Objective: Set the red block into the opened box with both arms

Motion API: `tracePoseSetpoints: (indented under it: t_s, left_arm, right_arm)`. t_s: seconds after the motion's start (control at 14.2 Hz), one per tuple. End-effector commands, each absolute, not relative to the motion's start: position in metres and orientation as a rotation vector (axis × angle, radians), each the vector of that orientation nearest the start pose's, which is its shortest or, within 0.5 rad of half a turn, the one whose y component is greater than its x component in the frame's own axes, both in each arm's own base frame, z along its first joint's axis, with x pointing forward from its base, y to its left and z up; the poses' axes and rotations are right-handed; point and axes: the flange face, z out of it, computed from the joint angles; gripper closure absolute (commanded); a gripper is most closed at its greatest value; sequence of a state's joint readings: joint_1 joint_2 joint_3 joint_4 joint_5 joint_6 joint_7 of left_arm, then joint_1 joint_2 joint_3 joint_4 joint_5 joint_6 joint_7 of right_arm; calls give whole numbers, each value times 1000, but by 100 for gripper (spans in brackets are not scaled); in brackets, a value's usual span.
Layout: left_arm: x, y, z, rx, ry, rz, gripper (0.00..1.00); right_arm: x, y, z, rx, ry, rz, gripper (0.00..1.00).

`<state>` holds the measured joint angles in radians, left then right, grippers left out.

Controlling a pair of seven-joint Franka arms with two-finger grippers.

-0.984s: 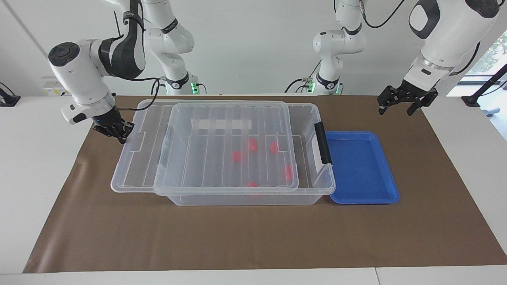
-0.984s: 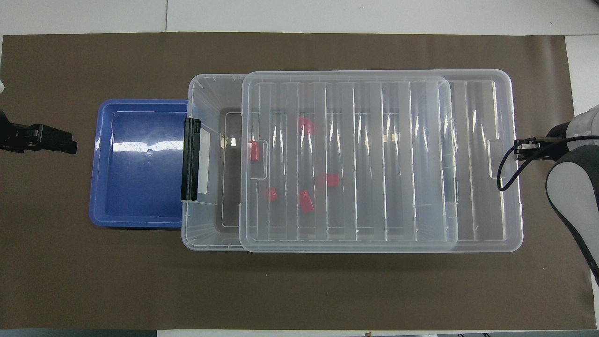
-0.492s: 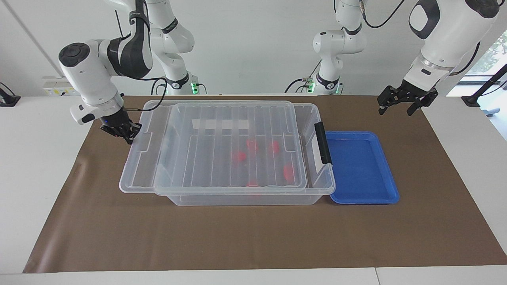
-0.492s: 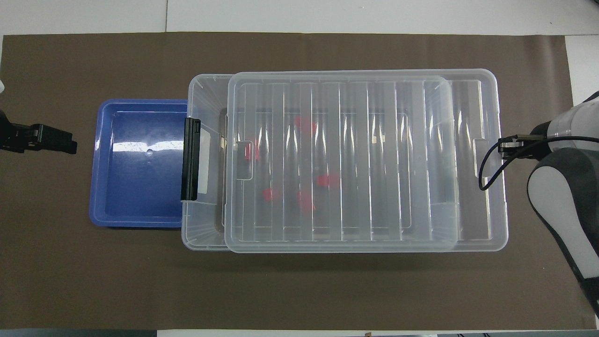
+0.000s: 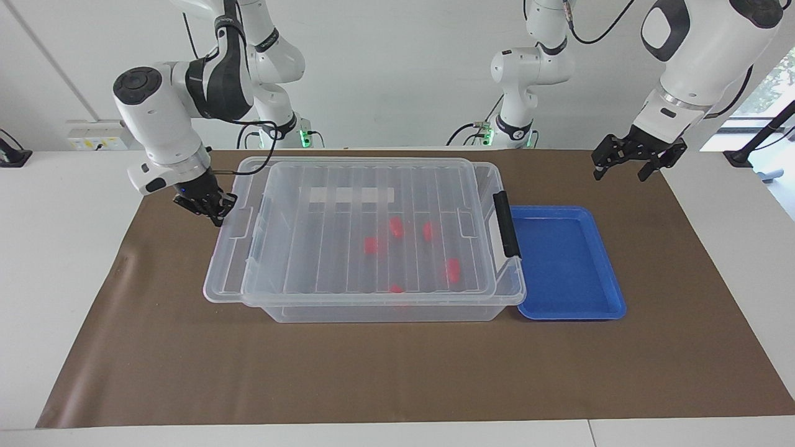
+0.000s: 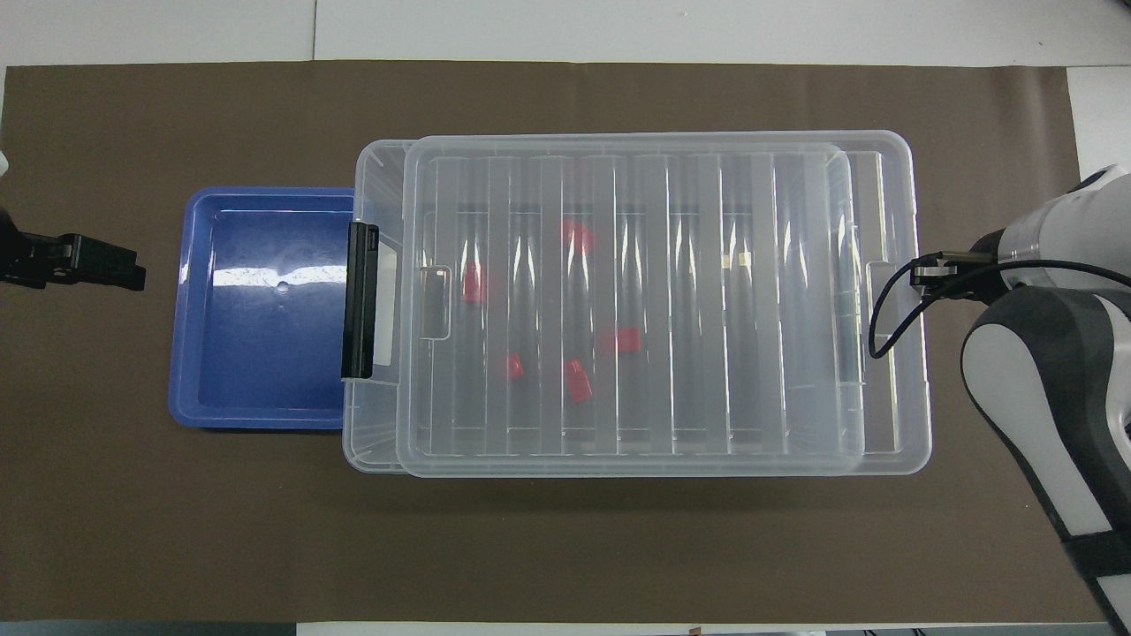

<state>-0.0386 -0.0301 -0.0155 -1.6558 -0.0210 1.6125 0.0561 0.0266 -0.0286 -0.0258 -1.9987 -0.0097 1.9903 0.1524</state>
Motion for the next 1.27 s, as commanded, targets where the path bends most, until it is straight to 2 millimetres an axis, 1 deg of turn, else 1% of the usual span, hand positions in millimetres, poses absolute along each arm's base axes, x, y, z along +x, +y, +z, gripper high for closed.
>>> tracePoseSetpoints:
  t_s: [0.0,0.49,0.63,1.2]
  left_arm:
    - [539,-31,607,-3164,183,22,0]
    - [539,-30,607,-3163,183,22,0]
    - [539,-30,607,-3163,183,22,0]
    - [539,-30,607,-3163,183,22,0]
  right_arm:
    - [544,12,473,-3123,279,-60,100]
    - [543,18,472,-3121,284,-57,100]
    - [543,25,473,-3122,268,-61,100]
    - [544,27,473,-3119,294,-64,100]
